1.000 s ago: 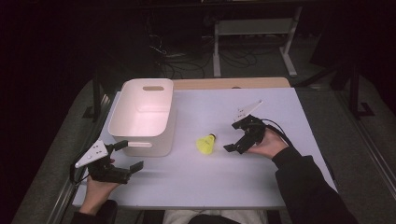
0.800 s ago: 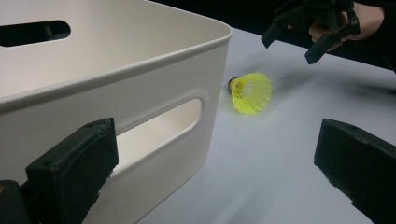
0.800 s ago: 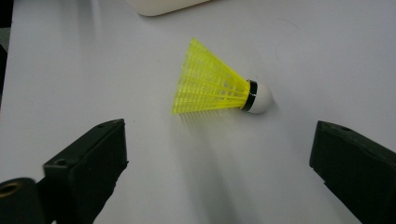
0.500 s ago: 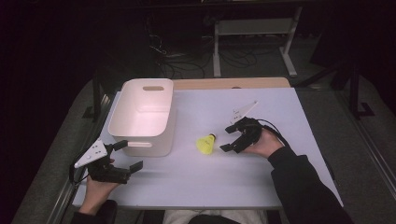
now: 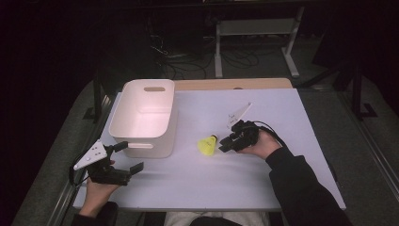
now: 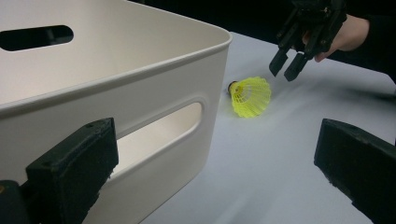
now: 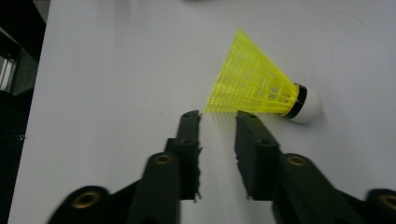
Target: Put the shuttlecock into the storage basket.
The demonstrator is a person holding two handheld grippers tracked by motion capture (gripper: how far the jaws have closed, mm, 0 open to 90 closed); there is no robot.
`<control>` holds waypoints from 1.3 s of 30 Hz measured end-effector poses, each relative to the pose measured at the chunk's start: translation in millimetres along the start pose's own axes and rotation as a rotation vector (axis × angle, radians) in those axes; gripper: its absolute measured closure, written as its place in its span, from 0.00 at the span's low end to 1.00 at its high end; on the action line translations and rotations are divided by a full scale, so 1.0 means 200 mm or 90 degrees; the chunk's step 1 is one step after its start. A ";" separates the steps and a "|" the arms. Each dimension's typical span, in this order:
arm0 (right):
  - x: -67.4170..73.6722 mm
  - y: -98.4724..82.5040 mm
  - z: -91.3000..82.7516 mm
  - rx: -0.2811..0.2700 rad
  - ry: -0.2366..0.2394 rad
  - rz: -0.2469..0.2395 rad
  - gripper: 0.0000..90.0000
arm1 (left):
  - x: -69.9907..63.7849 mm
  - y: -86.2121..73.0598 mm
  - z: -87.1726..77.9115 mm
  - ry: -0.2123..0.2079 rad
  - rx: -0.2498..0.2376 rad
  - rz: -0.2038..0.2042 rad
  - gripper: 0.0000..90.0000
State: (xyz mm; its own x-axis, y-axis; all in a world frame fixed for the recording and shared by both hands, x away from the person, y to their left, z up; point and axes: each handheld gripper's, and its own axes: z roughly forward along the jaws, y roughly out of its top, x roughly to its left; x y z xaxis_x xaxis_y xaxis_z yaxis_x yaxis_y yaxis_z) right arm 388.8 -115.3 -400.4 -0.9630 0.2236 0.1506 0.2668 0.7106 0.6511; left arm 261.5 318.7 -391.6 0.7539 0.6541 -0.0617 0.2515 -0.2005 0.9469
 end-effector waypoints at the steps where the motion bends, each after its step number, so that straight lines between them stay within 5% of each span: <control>1: 0.00 0.00 0.01 0.004 0.002 -0.003 0.84 | 0.00 0.00 0.00 0.000 0.000 0.000 0.00; 4: 0.00 0.01 0.04 0.024 0.004 -0.010 0.98 | 0.00 0.00 0.00 0.000 0.000 0.000 0.00; 14: -0.02 0.02 0.12 0.059 0.008 -0.014 0.99 | 0.00 0.00 0.00 0.002 -0.004 0.002 0.00; 39: -0.04 0.04 0.20 0.062 0.014 -0.017 0.99 | 0.00 0.00 0.00 0.000 0.000 0.001 0.00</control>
State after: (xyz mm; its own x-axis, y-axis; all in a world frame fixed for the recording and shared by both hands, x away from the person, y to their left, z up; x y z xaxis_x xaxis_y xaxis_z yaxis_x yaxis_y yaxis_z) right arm 400.9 -84.8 -426.7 -0.9702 0.1892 0.1513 0.2421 0.7783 0.5793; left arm 261.2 318.1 -391.9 0.7543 0.6538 -0.0600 0.2498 -0.2012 0.9472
